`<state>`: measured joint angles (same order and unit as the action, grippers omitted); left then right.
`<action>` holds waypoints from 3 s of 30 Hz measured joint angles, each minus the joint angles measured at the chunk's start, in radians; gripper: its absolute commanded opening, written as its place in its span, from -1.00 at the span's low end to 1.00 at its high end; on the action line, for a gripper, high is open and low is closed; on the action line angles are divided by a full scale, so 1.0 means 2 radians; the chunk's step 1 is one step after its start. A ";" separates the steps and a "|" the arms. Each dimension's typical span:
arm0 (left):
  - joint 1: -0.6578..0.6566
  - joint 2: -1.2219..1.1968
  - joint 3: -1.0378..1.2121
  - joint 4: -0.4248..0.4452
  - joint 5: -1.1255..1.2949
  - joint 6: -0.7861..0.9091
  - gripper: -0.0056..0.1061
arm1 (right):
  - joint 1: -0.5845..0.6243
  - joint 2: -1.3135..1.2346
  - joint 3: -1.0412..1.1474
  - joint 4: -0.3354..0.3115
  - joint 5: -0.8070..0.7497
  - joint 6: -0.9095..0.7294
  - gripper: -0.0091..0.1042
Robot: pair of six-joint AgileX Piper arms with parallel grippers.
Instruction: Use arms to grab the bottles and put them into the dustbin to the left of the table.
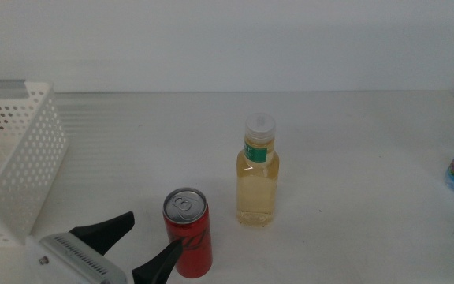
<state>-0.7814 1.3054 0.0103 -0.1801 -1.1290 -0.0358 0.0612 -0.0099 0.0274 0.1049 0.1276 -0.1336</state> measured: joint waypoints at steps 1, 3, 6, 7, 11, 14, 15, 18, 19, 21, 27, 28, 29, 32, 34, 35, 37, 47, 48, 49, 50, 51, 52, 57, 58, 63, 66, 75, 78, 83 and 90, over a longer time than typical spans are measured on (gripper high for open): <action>0.000 0.000 -0.003 0.002 0.000 0.000 0.71 | 0.000 0.000 0.000 0.000 0.000 0.000 0.63; 0.000 0.000 -0.010 0.009 0.000 0.000 0.71 | 0.000 0.000 0.000 0.000 0.000 0.000 0.63; 0.000 0.001 -0.019 0.019 0.001 0.000 0.71 | 0.000 0.000 0.000 0.000 0.000 0.000 0.63; 0.000 0.001 -0.022 0.021 0.005 0.000 0.71 | 0.000 0.000 0.000 0.000 0.000 0.000 0.63; 0.000 0.002 -0.040 0.024 0.034 0.000 0.71 | 0.000 0.000 0.000 0.000 0.000 0.000 0.63; 0.000 0.002 -0.050 0.024 0.044 0.000 0.71 | 0.000 0.000 0.000 0.000 0.000 0.000 0.63; 0.000 0.003 -0.053 0.024 0.045 0.000 0.71 | 0.000 0.000 0.000 0.000 0.000 0.000 0.63; 0.000 0.013 -0.064 0.024 0.045 0.000 0.71 | 0.000 0.000 0.000 0.000 0.000 0.000 0.63; 0.000 0.021 -0.068 0.024 0.045 0.000 0.71 | 0.000 0.000 0.000 0.000 0.000 0.000 0.63; 0.000 0.037 -0.077 0.024 0.044 0.000 0.71 | 0.000 0.000 0.000 0.000 0.000 0.000 0.63; 0.000 0.097 -0.094 0.025 0.004 -0.002 0.71 | 0.000 0.000 0.000 0.000 0.000 0.000 0.63; 0.001 0.106 -0.094 0.025 -0.001 -0.005 0.71 | 0.000 0.000 0.000 0.000 0.000 0.000 0.63; 0.003 0.116 -0.095 0.025 -0.003 -0.010 0.71 | 0.000 0.000 0.000 0.000 0.000 0.000 0.63; 0.011 0.147 -0.095 0.026 -0.003 -0.021 0.71 | 0.000 0.000 0.000 0.000 0.000 0.000 0.63; 0.016 0.164 -0.098 0.026 -0.002 -0.029 0.71 | 0.000 0.000 0.000 0.000 0.000 0.000 0.63; 0.019 0.173 -0.100 0.027 -0.003 -0.034 0.71 | 0.000 0.000 0.000 0.000 0.000 0.000 0.63; 0.019 0.187 -0.104 0.027 -0.003 -0.039 0.71 | 0.000 0.000 0.000 0.000 0.000 0.000 0.63; 0.019 0.212 -0.116 0.038 -0.004 -0.041 0.60 | 0.000 0.000 0.000 0.000 0.000 0.000 0.63; 0.019 0.212 -0.116 0.040 -0.004 -0.041 0.55 | 0.000 0.000 0.000 0.000 0.000 0.000 0.63; 0.019 0.212 -0.116 0.042 -0.004 -0.041 0.46 | 0.000 0.000 0.000 0.000 0.000 0.000 0.63; 0.019 0.212 -0.116 0.045 -0.004 -0.041 0.36 | 0.000 0.000 0.000 0.000 0.000 0.000 0.63; 0.019 0.212 -0.116 0.048 -0.004 -0.041 0.27 | 0.000 0.000 0.000 0.000 0.000 0.000 0.63; 0.019 0.212 -0.116 0.048 -0.004 -0.042 0.16 | 0.000 0.000 0.000 0.000 0.000 0.000 0.63; 0.019 0.212 -0.116 0.048 -0.004 -0.062 -0.48 | 0.000 0.000 0.000 0.000 0.000 0.000 0.63; 0.019 0.212 -0.116 0.049 -0.004 -0.066 -0.58 | 0.000 0.000 0.000 0.000 0.000 0.000 0.63; 0.019 0.212 -0.115 0.049 -0.005 -0.064 -0.99 | 0.000 0.000 0.000 0.000 0.000 0.000 0.63; 0.019 0.212 -0.115 0.050 -0.005 -0.052 -0.99 | 0.000 0.000 0.000 0.000 0.000 0.000 0.63; 0.019 0.162 -0.114 0.052 0.046 -0.043 -0.99 | 0.000 0.000 0.000 0.000 0.000 0.000 0.63; 0.019 0.111 -0.118 0.052 0.101 -0.042 -0.99 | 0.000 0.000 0.000 0.000 0.000 0.000 0.63; 0.019 0.018 -0.158 0.049 0.273 -0.016 -0.99 | 0.000 0.000 0.000 0.000 0.000 0.000 0.63; 0.039 -0.059 -0.258 0.042 0.542 0.040 -0.99 | 0.000 0.000 0.000 0.000 0.000 0.000 0.63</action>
<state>-0.7029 1.1883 -0.5058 -0.0959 -0.0440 0.0444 0.0612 -0.0099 0.0274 0.1049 0.1276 -0.1336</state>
